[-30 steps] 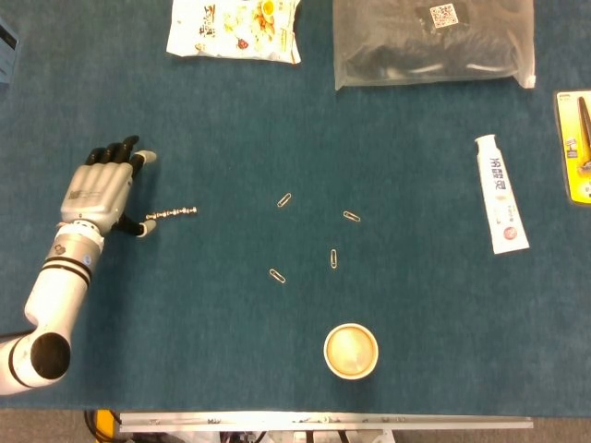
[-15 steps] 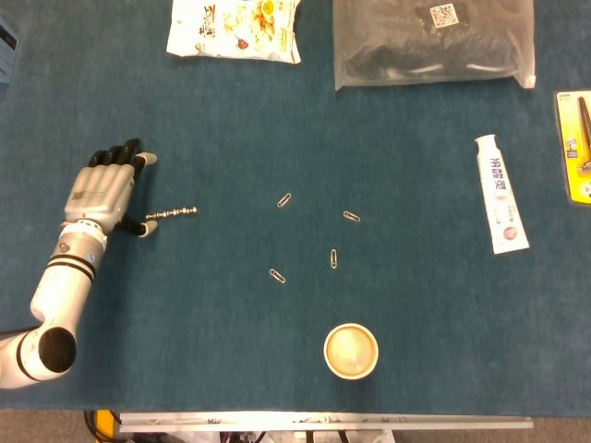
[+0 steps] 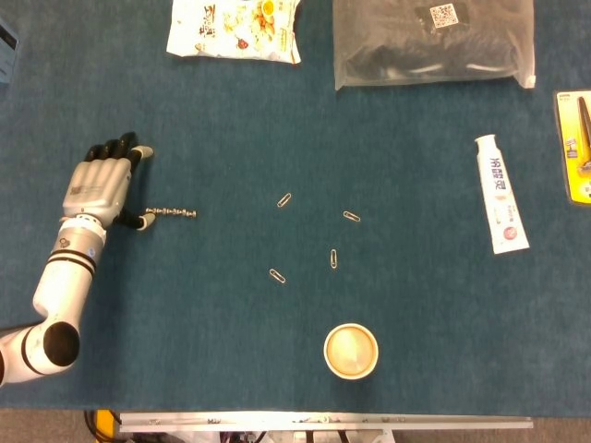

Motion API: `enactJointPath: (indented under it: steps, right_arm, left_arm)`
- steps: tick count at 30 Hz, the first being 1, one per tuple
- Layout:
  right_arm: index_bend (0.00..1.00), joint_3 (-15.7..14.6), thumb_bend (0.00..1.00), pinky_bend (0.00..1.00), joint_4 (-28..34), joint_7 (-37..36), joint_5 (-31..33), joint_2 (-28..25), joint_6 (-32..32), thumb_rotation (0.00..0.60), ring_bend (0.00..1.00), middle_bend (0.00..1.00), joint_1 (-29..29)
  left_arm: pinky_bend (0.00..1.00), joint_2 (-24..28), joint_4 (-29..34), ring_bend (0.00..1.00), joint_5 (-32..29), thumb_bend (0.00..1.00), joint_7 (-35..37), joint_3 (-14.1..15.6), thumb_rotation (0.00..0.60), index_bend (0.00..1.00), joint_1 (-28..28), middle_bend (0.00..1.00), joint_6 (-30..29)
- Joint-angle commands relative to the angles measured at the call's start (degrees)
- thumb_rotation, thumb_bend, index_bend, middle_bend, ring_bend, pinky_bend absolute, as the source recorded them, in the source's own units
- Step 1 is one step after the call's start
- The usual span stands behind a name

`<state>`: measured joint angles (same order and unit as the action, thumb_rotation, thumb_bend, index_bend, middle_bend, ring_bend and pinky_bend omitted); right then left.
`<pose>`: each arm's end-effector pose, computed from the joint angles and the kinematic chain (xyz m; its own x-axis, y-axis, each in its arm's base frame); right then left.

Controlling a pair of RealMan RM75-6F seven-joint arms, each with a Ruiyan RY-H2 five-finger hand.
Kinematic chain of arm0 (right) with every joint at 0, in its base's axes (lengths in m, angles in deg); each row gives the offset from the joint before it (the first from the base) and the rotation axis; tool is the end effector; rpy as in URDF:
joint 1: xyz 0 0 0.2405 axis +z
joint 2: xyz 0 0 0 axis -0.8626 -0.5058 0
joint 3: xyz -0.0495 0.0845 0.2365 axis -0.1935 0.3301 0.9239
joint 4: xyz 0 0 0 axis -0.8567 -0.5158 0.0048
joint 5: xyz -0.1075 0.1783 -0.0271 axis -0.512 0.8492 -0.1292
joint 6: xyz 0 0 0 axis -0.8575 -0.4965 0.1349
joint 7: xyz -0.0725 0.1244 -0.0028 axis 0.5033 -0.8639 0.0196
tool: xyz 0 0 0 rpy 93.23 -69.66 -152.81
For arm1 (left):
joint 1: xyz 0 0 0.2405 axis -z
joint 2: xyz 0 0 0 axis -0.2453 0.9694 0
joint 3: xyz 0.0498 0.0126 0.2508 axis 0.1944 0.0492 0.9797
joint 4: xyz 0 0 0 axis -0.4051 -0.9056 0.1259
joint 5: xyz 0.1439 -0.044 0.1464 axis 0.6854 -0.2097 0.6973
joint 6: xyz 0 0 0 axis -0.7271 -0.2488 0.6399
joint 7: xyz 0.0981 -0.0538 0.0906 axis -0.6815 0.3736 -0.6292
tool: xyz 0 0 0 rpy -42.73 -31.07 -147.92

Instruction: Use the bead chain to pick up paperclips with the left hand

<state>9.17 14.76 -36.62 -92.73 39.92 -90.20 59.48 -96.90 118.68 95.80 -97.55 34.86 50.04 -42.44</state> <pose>-0.3157 -0.1729 0.2179 0.3209 0.2913 0.9012 -0.9455 0.0429 0.3229 -0.2674 0.3131 -0.0052 0.3462 0.4859 0.8025 0.9099 0.0344 -0.4134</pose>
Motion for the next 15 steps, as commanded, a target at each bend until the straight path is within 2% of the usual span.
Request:
enactJointPath:
  steps: [1,5,10,15]
  right_arm:
    - [0.44,-0.01,0.63,0.33,0.02,-0.05,-0.02,-0.02,0.01,0.600,0.20,0.36,-0.01]
    - [0.44,0.03,0.63,0.33,0.01,-0.19,-0.04,-0.09,-0.13,0.600,0.20,0.36,-0.08]
    - [0.44,0.17,0.63,0.33,0.04,-0.57,-0.01,-0.24,-0.59,0.600,0.20,0.36,-0.32]
    - [0.44,0.10,0.63,0.33,0.11,-0.63,-0.22,-0.30,-0.73,0.600,0.20,0.36,-0.41]
  left_arm:
    - [0.05,-0.63,-0.92,0.00,0.67,0.19,-0.05,-0.17,0.600,0.14,-0.06,0.00,-0.49]
    - [0.05,-0.28,0.03,0.00,1.57,0.19,0.46,-0.61,0.600,0.15,-0.24,0.00,-0.85]
    - [0.05,2.38,4.53,0.00,2.54,0.19,0.41,-0.31,0.600,0.17,-0.67,0.00,-0.93]
    - [0.05,6.04,9.05,0.00,4.78,0.19,2.75,-0.04,0.600,0.26,-0.97,0.00,1.11]
